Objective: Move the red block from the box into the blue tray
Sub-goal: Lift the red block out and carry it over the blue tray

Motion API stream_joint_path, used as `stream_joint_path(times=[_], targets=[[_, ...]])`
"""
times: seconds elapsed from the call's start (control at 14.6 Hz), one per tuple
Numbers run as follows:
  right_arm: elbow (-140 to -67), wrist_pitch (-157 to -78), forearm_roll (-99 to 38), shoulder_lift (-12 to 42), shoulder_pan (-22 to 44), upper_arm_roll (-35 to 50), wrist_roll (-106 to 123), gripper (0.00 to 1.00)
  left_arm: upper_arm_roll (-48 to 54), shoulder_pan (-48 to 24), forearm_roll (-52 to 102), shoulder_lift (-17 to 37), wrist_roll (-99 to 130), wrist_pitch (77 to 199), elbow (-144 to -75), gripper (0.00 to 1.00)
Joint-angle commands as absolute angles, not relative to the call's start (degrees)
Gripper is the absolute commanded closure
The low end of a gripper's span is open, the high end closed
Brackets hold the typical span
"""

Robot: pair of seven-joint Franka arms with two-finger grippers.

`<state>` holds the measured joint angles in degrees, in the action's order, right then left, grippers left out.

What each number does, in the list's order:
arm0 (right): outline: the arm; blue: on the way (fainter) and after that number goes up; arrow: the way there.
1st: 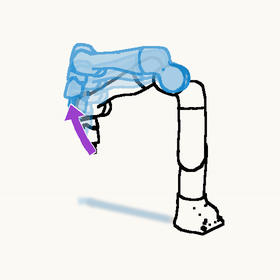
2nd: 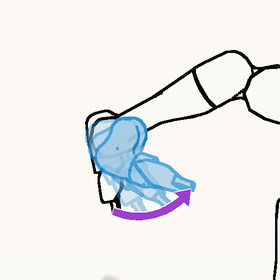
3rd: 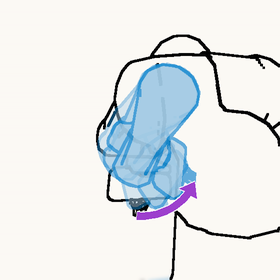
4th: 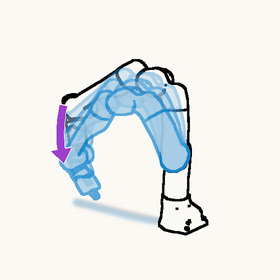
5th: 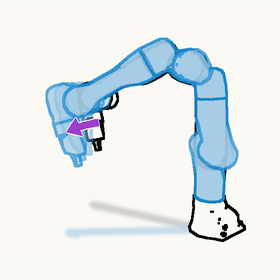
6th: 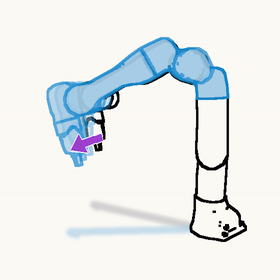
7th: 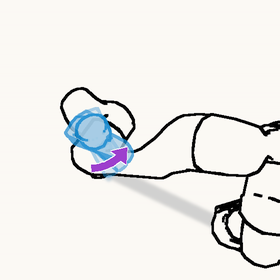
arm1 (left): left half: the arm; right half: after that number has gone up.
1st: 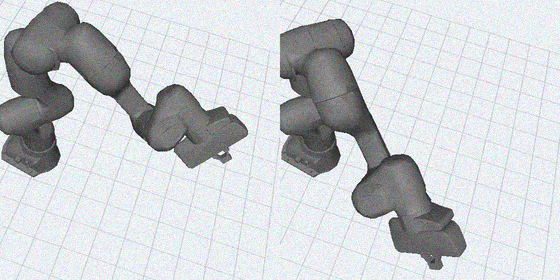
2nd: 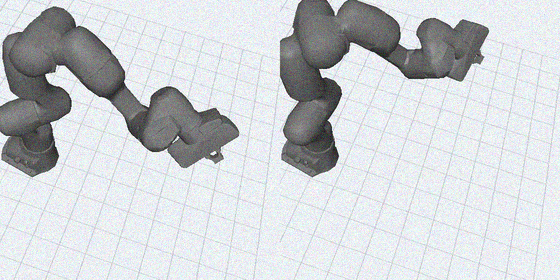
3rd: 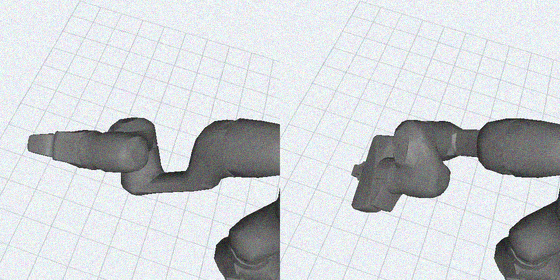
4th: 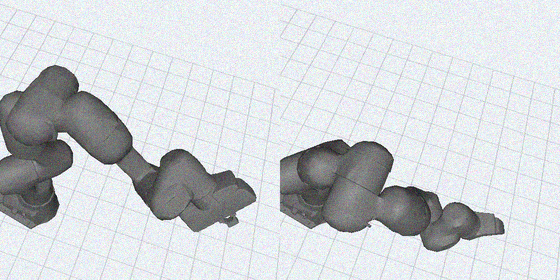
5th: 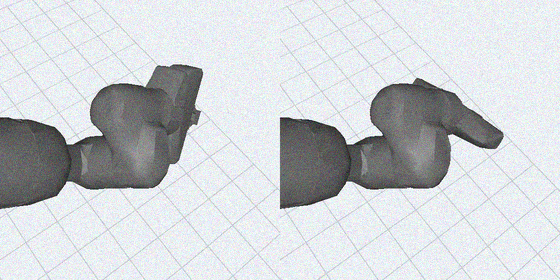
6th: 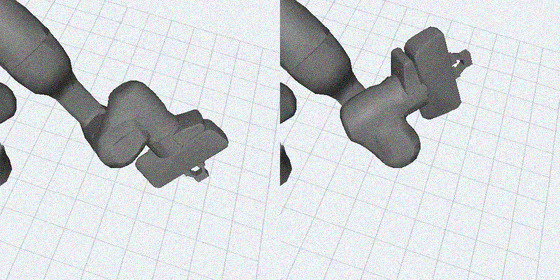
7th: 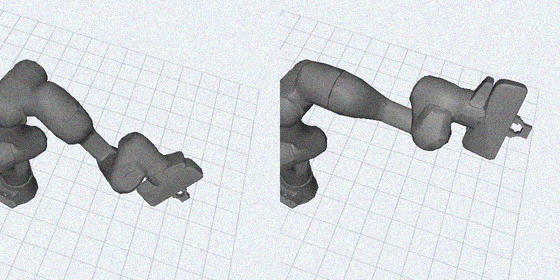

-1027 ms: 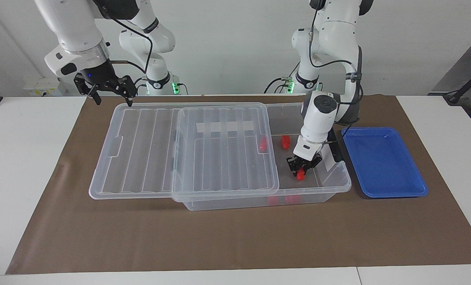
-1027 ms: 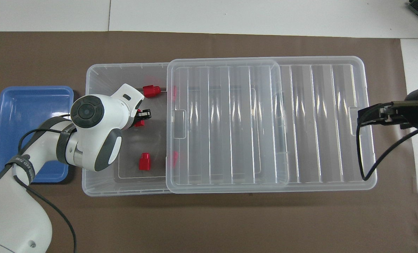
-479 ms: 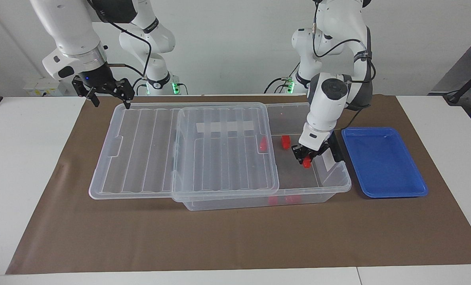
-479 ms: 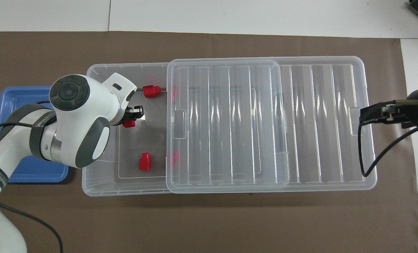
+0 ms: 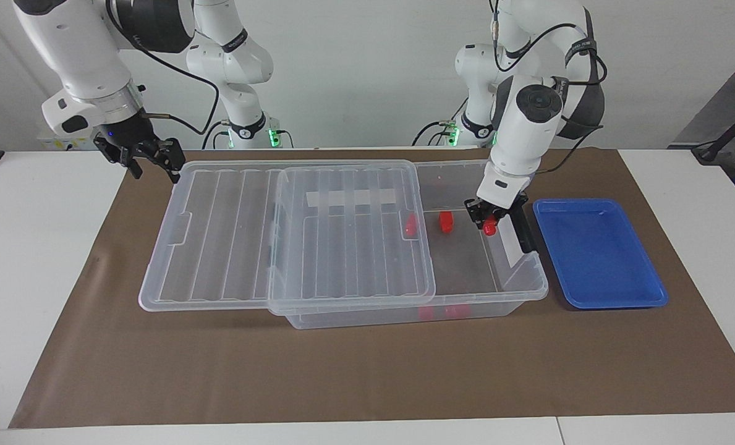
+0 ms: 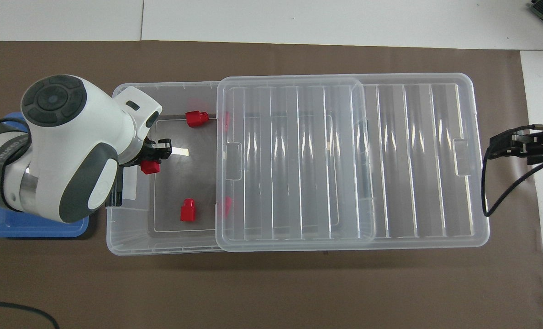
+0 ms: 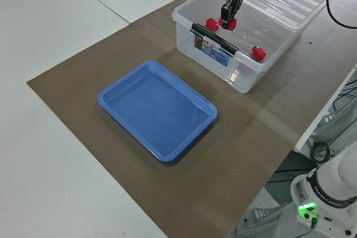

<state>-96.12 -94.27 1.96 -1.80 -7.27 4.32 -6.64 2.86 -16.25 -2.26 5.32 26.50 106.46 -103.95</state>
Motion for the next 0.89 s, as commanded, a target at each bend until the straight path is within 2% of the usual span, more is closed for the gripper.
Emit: stream_joint_path(times=[0.0,0.07,0.21,0.55,0.82], targets=[[-100.7,-99.0,2.0,-3.4,-9.7,4.7,-4.9,0.93,3.0,-13.8,-3.3,5.4,22.6,99.5,-98.8,1.0],[-101.9,-100.8,2.0,-3.4,-10.5,4.7,-4.2,1.0,3.0,-12.5,-3.3,5.4,20.8,97.7,-97.2,1.0],[-104.5,-105.4,2.0,-3.4,-11.0,4.7,-4.0,1.0,2.9,-10.0,-3.3,4.9,16.6,95.5,-95.2,1.0],[-107.9,-112.7,2.0,-1.8,-14.4,4.7,-2.8,1.0,3.0,0.2,-3.3,3.7,-2.6,96.1,-95.8,1.0],[-109.5,-114.1,2.1,-1.0,-13.8,4.7,-3.6,1.0,2.9,6.9,-3.3,3.5,-14.0,101.4,-98.5,1.0]])
